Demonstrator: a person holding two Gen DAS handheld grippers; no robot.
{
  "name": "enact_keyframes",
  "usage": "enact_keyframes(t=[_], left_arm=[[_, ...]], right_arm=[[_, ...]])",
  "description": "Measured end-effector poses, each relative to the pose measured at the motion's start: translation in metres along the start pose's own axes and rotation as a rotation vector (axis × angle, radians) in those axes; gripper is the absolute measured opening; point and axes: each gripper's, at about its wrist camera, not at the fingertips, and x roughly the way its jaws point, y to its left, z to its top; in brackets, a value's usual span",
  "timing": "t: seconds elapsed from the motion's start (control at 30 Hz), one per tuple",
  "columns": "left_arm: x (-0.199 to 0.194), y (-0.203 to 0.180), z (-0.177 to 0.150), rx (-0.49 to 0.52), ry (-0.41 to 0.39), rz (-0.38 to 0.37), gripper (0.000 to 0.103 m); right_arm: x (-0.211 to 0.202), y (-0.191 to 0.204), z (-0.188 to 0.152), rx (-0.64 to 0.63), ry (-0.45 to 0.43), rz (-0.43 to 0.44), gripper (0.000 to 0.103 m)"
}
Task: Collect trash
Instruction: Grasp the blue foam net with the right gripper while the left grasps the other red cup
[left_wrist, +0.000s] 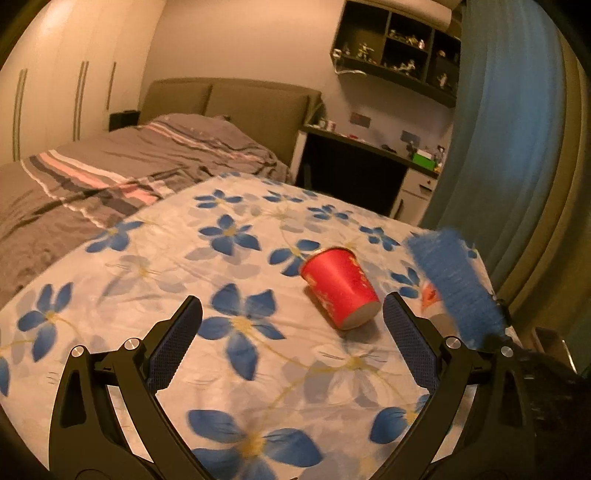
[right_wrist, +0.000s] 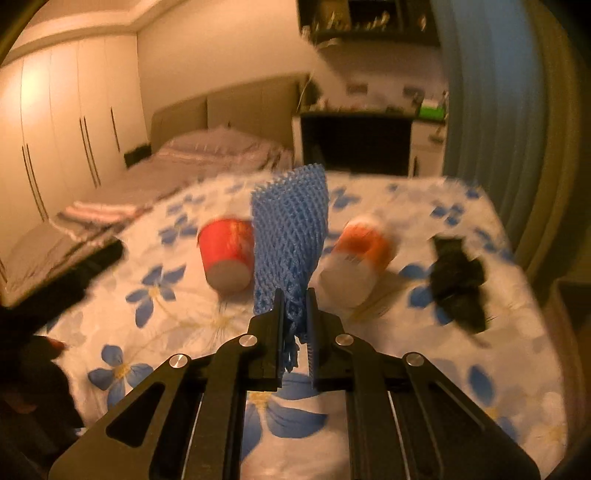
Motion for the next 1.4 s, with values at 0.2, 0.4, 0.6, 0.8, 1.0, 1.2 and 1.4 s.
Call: enact_keyframes(t=[0.2, 0.4, 0.6, 0.8, 1.0, 1.2, 1.4], left_arm=[[0.031, -0.026, 0.0, 0.019, 0.063, -0.054, 0.097], [0.071, -0.041, 0.003, 0.037, 0.113, -0.062, 0.097], [0.108, -0.047, 0.003, 0.029, 0.184, -0.067, 0.087], [0.131, -0.046, 0.001, 0.004, 0.259, -0.091, 0.07], [0.132, -0.046, 0.001, 0.007, 0.266, -0.123, 0.065], [0.092, -0.047, 0.002, 0.018, 0.197, -0.165, 0.064], [0.026, -0.063, -0.005, 0.061, 0.094, -0.218, 0.064]], right_arm=[[-0.039, -0.028, 0.002, 0.031, -0.107, -0.074, 0.011], [-0.057, -0.069, -0.001, 0.122, -0.15, -0.133, 0.011], [-0.063, -0.091, -0.005, 0.159, -0.167, -0.159, 0.011], [-0.063, -0.098, -0.009, 0.167, -0.155, -0.155, 0.011], [-0.068, -0.098, -0.013, 0.172, -0.157, -0.156, 0.011], [-0.075, -0.102, -0.016, 0.185, -0.163, -0.155, 0.011], [-0.089, -0.104, -0.021, 0.198, -0.179, -0.16, 0.011]])
